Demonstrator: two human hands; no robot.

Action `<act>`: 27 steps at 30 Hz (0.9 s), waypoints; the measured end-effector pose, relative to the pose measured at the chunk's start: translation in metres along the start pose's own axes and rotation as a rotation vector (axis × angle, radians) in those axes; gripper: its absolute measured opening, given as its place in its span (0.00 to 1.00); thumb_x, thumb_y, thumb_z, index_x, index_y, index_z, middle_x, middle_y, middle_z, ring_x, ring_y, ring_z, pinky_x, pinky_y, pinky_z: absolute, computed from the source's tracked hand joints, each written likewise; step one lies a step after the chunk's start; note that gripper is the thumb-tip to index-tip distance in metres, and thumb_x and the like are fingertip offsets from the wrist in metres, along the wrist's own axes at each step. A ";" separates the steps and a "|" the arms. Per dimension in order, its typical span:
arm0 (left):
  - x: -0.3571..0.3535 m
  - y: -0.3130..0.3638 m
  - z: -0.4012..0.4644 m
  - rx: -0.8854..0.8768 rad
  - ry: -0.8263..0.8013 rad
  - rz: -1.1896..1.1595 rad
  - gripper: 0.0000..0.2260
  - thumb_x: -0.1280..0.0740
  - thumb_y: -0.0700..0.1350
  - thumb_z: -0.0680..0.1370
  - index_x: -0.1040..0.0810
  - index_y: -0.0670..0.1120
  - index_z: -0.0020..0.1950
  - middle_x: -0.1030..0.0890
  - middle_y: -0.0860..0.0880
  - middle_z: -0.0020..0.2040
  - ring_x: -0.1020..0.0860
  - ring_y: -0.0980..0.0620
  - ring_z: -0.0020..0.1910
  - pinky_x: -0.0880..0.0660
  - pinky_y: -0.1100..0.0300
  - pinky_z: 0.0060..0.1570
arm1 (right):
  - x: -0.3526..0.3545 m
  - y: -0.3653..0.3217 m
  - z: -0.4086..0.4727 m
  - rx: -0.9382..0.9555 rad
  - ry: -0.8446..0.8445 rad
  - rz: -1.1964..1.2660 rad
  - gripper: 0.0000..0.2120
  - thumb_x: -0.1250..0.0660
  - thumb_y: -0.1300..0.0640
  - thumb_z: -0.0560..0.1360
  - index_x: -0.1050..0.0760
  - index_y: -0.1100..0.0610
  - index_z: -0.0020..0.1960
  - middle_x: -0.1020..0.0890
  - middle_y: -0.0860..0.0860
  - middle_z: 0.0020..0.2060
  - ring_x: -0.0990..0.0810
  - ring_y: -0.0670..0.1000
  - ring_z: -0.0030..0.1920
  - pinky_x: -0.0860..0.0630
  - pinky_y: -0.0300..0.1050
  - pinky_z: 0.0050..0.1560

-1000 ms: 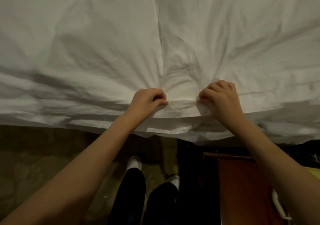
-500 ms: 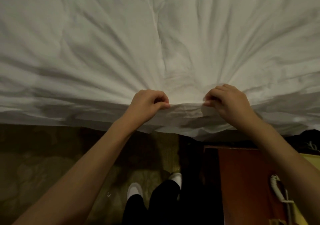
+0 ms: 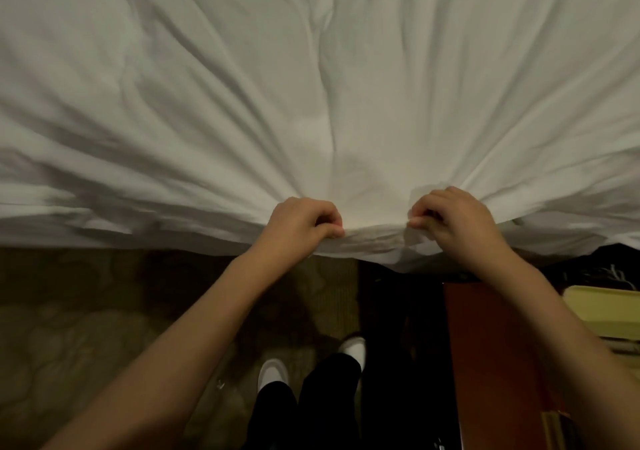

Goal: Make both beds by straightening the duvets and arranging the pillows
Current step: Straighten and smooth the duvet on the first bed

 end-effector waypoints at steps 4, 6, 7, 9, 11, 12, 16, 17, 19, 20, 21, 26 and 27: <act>-0.037 -0.033 0.033 0.065 0.053 0.036 0.06 0.31 0.46 0.76 0.19 0.43 0.46 0.18 0.50 0.44 0.23 0.53 0.44 0.31 0.60 0.44 | -0.046 0.028 0.023 -0.066 0.047 -0.043 0.05 0.26 0.66 0.67 0.20 0.59 0.37 0.19 0.54 0.36 0.24 0.59 0.38 0.39 0.43 0.40; -0.049 -0.049 0.046 0.067 0.133 0.038 0.05 0.31 0.44 0.76 0.20 0.43 0.45 0.19 0.48 0.43 0.23 0.50 0.44 0.30 0.58 0.45 | -0.061 0.038 0.034 -0.071 0.108 -0.073 0.06 0.27 0.66 0.65 0.21 0.58 0.36 0.20 0.54 0.34 0.24 0.59 0.37 0.38 0.45 0.39; -0.053 -0.053 0.050 0.048 0.171 0.058 0.04 0.32 0.43 0.76 0.21 0.43 0.45 0.20 0.48 0.44 0.23 0.49 0.45 0.31 0.57 0.44 | -0.065 0.041 0.037 -0.074 0.133 -0.089 0.05 0.27 0.65 0.66 0.22 0.58 0.36 0.21 0.53 0.34 0.25 0.59 0.38 0.39 0.45 0.39; -0.060 -0.057 0.054 -0.026 0.207 0.117 0.04 0.32 0.41 0.76 0.22 0.42 0.49 0.21 0.46 0.48 0.24 0.47 0.49 0.32 0.57 0.45 | -0.071 0.045 0.039 -0.058 0.187 -0.138 0.04 0.29 0.64 0.66 0.22 0.58 0.38 0.23 0.54 0.35 0.25 0.59 0.38 0.39 0.45 0.40; -0.064 -0.057 0.053 -0.116 0.216 0.180 0.11 0.30 0.38 0.74 0.22 0.40 0.55 0.22 0.43 0.53 0.25 0.44 0.52 0.29 0.54 0.47 | -0.077 0.044 0.034 -0.034 0.195 -0.198 0.07 0.29 0.62 0.66 0.22 0.58 0.44 0.24 0.55 0.39 0.26 0.59 0.42 0.38 0.46 0.43; -0.065 -0.057 0.049 -0.156 0.229 0.205 0.14 0.29 0.36 0.72 0.23 0.40 0.57 0.22 0.42 0.54 0.24 0.43 0.51 0.27 0.52 0.47 | -0.080 0.042 0.030 -0.027 0.179 -0.214 0.09 0.29 0.61 0.67 0.22 0.58 0.47 0.24 0.55 0.42 0.27 0.59 0.45 0.38 0.47 0.44; -0.054 -0.067 0.023 -0.149 0.393 0.219 0.14 0.27 0.33 0.69 0.24 0.41 0.52 0.25 0.41 0.52 0.26 0.44 0.49 0.27 0.54 0.46 | -0.078 0.025 0.018 0.025 0.258 -0.169 0.12 0.30 0.57 0.69 0.24 0.56 0.51 0.24 0.56 0.49 0.31 0.54 0.50 0.38 0.47 0.50; -0.050 -0.073 0.017 -0.119 0.428 0.216 0.13 0.26 0.34 0.69 0.24 0.41 0.50 0.25 0.42 0.51 0.27 0.44 0.48 0.29 0.56 0.44 | -0.079 0.016 0.019 0.054 0.274 -0.166 0.10 0.30 0.57 0.69 0.24 0.56 0.50 0.24 0.55 0.48 0.32 0.53 0.49 0.40 0.45 0.49; -0.045 -0.083 0.009 -0.096 0.462 0.215 0.10 0.26 0.35 0.70 0.22 0.41 0.49 0.26 0.42 0.49 0.29 0.46 0.48 0.30 0.58 0.43 | -0.088 -0.002 0.024 0.113 0.269 -0.135 0.07 0.28 0.59 0.70 0.22 0.57 0.46 0.24 0.55 0.46 0.32 0.52 0.48 0.43 0.42 0.47; -0.044 -0.088 0.007 -0.095 0.463 0.219 0.09 0.27 0.36 0.71 0.22 0.41 0.49 0.26 0.42 0.49 0.30 0.48 0.48 0.30 0.58 0.44 | -0.094 -0.011 0.029 0.133 0.259 -0.111 0.06 0.28 0.60 0.70 0.22 0.58 0.46 0.23 0.55 0.44 0.32 0.52 0.47 0.45 0.40 0.46; -0.043 -0.093 0.005 -0.095 0.460 0.224 0.09 0.27 0.36 0.71 0.21 0.40 0.50 0.25 0.43 0.50 0.31 0.50 0.49 0.29 0.57 0.46 | -0.102 -0.019 0.033 0.141 0.246 -0.095 0.06 0.28 0.60 0.70 0.22 0.58 0.46 0.23 0.55 0.44 0.31 0.52 0.47 0.46 0.40 0.46; -0.033 -0.120 -0.002 -0.073 0.463 0.248 0.18 0.29 0.37 0.73 0.23 0.42 0.63 0.25 0.42 0.60 0.31 0.48 0.61 0.33 0.54 0.60 | -0.137 -0.030 0.046 0.112 0.197 -0.120 0.12 0.30 0.56 0.66 0.20 0.54 0.50 0.21 0.54 0.51 0.30 0.53 0.54 0.40 0.47 0.51; -0.030 -0.124 -0.002 -0.070 0.473 0.257 0.19 0.29 0.38 0.74 0.24 0.43 0.64 0.25 0.42 0.61 0.31 0.48 0.61 0.33 0.53 0.60 | -0.139 -0.029 0.047 0.110 0.200 -0.121 0.13 0.30 0.56 0.66 0.20 0.54 0.51 0.20 0.54 0.52 0.31 0.53 0.55 0.40 0.48 0.52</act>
Point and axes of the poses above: each hand's wrist, its own z-axis towards the middle knuckle, its own x-axis out of the back of the hand, y = z × x, the point moved 6 cm from there along z, towards the middle knuckle
